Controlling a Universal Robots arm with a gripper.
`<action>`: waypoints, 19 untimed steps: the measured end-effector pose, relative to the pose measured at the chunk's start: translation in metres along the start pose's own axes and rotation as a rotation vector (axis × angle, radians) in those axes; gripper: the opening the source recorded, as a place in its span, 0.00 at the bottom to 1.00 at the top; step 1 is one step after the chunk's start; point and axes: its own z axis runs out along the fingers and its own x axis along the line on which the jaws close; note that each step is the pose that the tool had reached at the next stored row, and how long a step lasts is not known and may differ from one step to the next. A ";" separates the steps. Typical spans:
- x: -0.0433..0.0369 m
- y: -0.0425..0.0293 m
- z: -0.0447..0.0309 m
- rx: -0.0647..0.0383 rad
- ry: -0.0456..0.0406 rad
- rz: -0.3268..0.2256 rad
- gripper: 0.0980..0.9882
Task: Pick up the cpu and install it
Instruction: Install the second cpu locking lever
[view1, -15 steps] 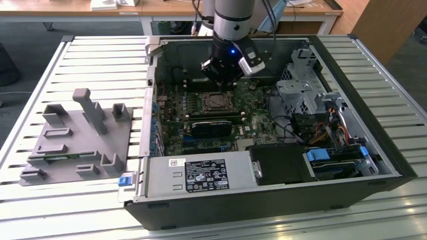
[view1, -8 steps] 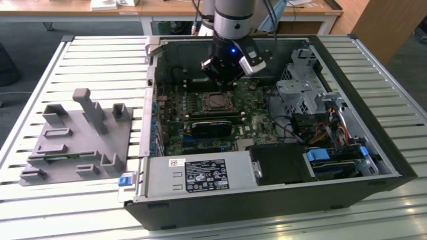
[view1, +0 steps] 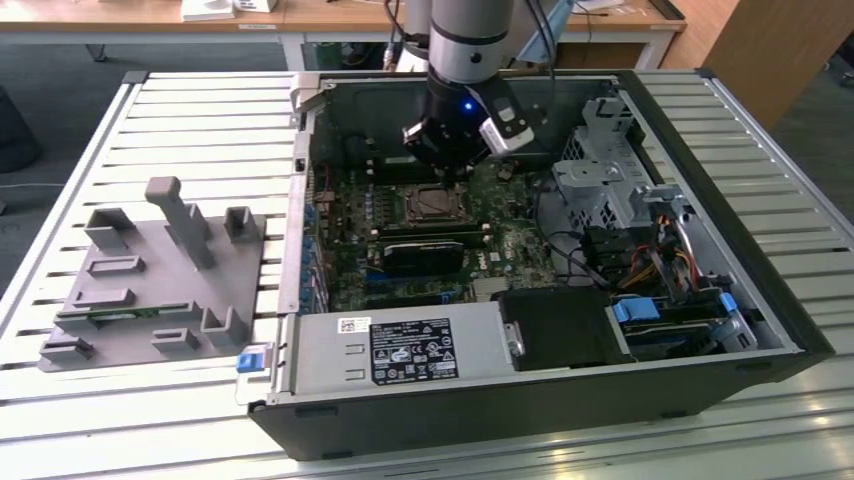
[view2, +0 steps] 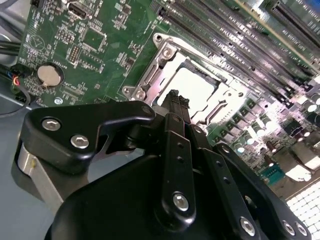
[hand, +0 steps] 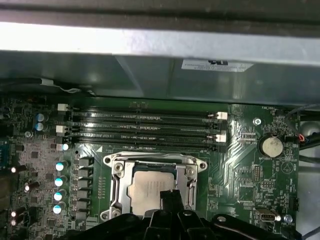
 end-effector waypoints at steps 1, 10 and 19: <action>0.0000 -0.0011 0.0000 0.000 0.0001 0.000 0.01; 0.0001 -0.0028 -0.0021 0.000 0.0000 0.000 0.01; 0.0003 -0.0064 -0.0038 0.000 0.0001 0.000 0.01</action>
